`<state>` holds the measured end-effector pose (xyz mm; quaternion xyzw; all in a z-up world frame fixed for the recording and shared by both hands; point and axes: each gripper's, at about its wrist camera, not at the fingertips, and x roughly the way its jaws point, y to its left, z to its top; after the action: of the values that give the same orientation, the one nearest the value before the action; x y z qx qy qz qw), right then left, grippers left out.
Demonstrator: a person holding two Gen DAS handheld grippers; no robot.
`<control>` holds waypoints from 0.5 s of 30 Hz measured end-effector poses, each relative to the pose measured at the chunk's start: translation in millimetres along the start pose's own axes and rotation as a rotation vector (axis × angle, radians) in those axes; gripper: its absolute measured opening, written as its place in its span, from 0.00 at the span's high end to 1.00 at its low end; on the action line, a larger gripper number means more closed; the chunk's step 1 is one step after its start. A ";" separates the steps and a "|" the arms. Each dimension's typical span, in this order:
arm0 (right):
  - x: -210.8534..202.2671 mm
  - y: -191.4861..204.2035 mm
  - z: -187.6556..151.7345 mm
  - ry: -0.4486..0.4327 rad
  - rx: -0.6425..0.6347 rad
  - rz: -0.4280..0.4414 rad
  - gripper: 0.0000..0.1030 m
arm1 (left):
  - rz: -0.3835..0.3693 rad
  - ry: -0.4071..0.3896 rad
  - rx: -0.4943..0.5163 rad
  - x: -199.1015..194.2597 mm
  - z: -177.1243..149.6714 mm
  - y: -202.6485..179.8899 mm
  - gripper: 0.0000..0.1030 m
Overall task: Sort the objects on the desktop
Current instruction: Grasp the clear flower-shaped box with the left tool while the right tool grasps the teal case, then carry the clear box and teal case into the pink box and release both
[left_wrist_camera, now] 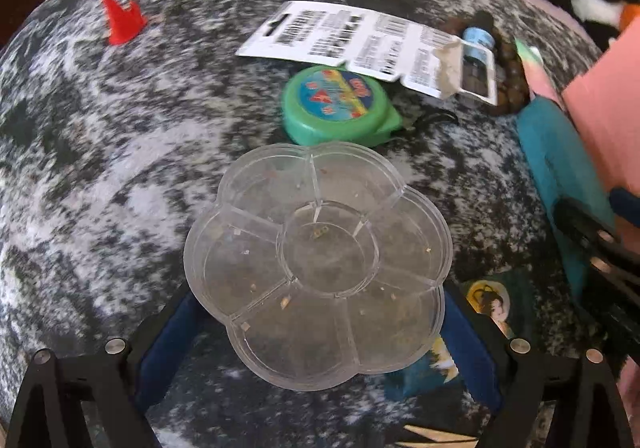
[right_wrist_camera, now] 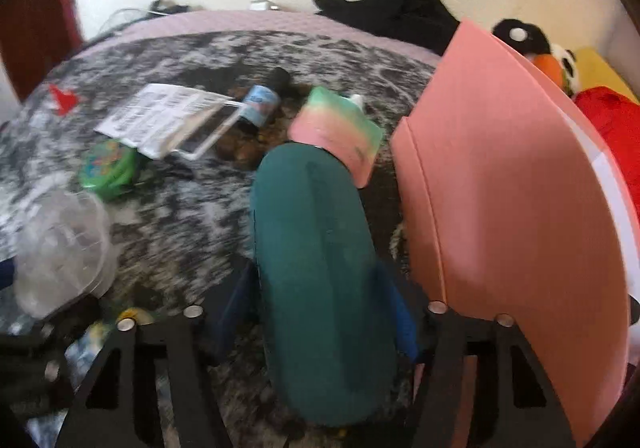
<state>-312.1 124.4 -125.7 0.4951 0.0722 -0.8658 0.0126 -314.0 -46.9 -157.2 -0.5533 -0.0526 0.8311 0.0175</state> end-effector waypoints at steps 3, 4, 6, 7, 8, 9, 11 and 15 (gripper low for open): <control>-15.5 3.9 1.9 0.001 -0.002 0.140 0.94 | 0.001 0.003 -0.025 -1.8 0.1 7.1 0.09; -20.4 5.2 2.5 0.002 -0.001 0.189 0.93 | -0.001 0.004 -0.034 -1.4 0.5 9.0 0.09; -19.4 3.2 2.7 -0.007 0.003 0.163 0.60 | 0.003 0.006 -0.039 -1.2 -0.5 11.0 0.09; -17.4 1.6 2.7 -0.013 0.005 0.133 0.25 | 0.004 0.006 -0.040 -1.2 -1.0 11.4 0.09; -15.5 0.1 2.6 -0.018 0.007 0.103 0.08 | 0.006 0.006 -0.035 -1.1 -1.6 10.1 0.09; -13.5 -1.5 2.6 -0.024 0.009 0.073 0.11 | 0.008 0.006 -0.030 -1.0 -2.2 8.9 0.09; -7.4 -4.4 3.3 -0.025 0.016 0.035 0.11 | 0.006 0.006 -0.025 0.4 -2.3 6.8 0.09; 41.6 -10.4 2.1 0.102 0.084 0.122 0.16 | 0.011 0.007 -0.019 2.0 -2.5 4.0 0.09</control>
<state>-336.0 136.5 -159.2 0.5419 0.0063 -0.8394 0.0408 -312.3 -50.5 -160.4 -0.5566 -0.0573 0.8287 0.0079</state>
